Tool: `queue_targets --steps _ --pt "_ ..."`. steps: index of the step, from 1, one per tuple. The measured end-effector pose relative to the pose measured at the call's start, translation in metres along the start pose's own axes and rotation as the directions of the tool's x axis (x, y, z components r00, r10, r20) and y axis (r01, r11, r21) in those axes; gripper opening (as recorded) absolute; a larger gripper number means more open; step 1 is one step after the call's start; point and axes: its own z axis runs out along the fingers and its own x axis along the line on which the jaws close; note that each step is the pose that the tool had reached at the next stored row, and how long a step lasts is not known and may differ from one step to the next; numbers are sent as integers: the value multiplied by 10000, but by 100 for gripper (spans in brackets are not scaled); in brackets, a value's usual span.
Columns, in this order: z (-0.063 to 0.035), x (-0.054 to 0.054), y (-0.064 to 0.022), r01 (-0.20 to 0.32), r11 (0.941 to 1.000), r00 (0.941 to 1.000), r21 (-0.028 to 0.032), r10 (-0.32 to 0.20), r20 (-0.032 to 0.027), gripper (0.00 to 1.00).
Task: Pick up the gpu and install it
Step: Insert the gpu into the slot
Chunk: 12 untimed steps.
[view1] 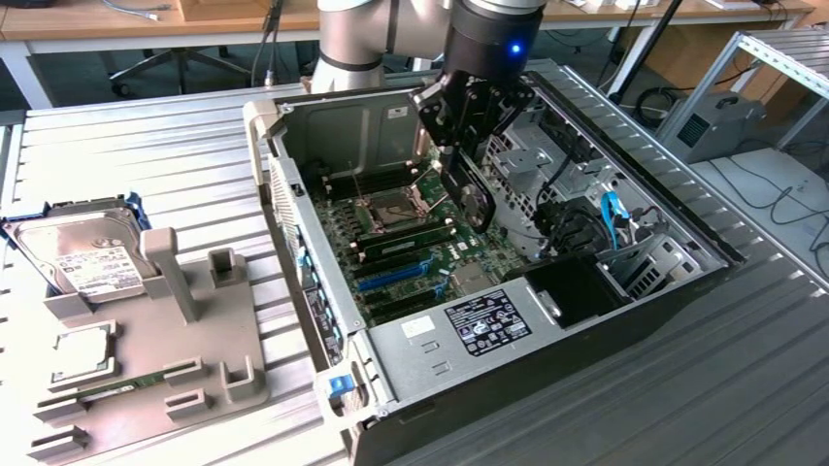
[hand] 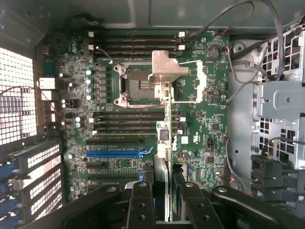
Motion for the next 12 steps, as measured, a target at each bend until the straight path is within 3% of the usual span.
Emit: queue_targets --steps 12 --pt "3 0 0 120 9999 9999 -4 -120 1 26"
